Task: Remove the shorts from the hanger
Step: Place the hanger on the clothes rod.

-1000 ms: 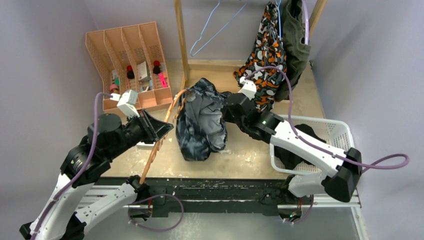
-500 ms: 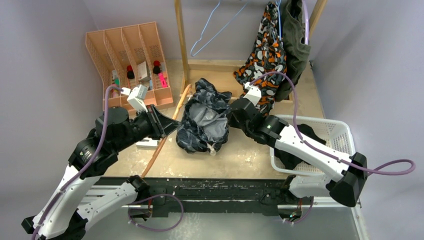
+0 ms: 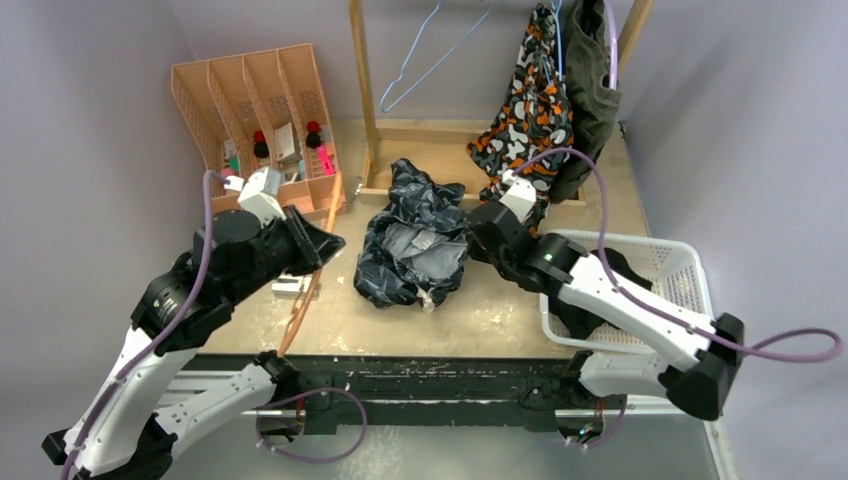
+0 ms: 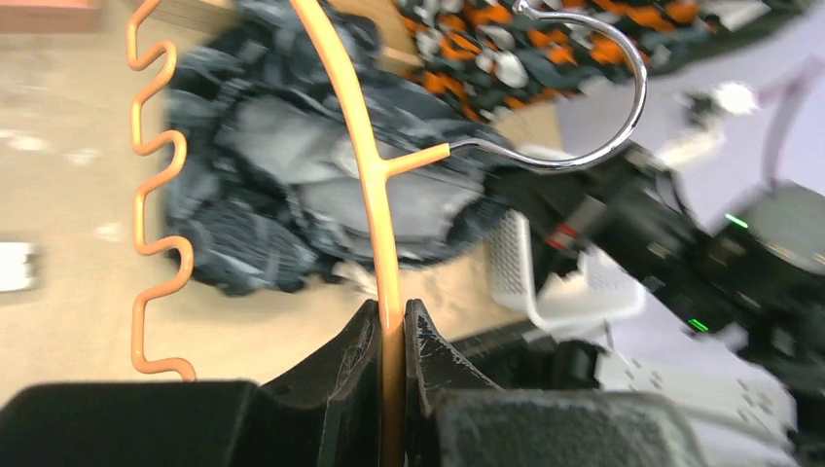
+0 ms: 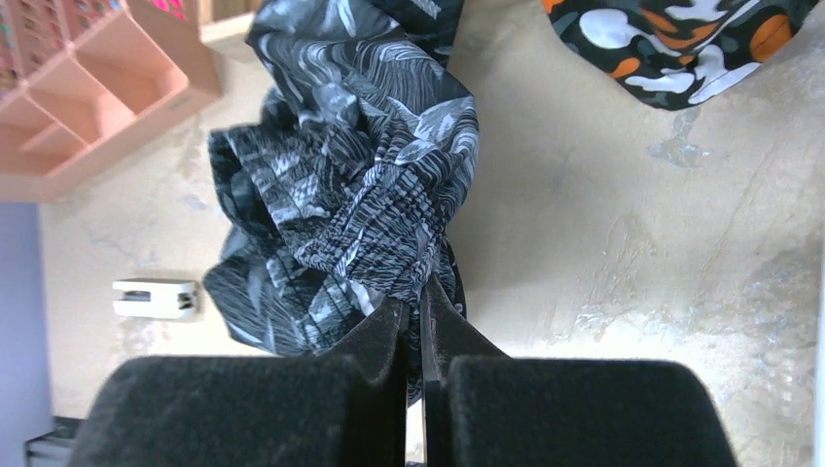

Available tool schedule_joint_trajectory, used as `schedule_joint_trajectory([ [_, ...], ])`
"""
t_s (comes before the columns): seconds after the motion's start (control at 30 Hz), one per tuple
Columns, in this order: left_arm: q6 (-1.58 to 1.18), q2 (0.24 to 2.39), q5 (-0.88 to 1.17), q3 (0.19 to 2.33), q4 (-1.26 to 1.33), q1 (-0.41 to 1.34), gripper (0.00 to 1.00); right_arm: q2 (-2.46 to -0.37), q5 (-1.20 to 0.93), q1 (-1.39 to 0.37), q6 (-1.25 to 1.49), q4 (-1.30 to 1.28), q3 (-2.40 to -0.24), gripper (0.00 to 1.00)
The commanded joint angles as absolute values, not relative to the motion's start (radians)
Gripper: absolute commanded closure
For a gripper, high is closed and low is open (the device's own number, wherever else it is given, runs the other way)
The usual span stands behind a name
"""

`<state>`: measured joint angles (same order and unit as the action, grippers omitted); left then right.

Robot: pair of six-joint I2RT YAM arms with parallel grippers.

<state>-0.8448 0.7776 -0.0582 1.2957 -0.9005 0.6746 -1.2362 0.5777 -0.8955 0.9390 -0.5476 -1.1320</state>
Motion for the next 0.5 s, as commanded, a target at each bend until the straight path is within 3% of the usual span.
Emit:
schedule_joint_trajectory([
  [0.0,-0.832,0.749,-0.341,1.281,-0.953,0.671,1.00,-1.094,0.639,-0.894,0.960,-0.588,-1.113,1.00],
  [0.13,-0.841,0.764,-0.376,1.220,-0.920,0.671,1.00,-1.055,0.612,-0.894,0.899,-0.580,-1.098,1.00],
  [0.27,-0.836,0.770,-0.370,1.198,-0.854,0.672,1.00,-1.081,0.456,-0.893,0.810,-0.437,-1.064,1.00],
  [0.47,-0.854,0.743,-0.342,1.186,-0.808,0.670,1.00,-1.296,0.257,-0.894,0.723,-0.319,-1.099,1.00],
])
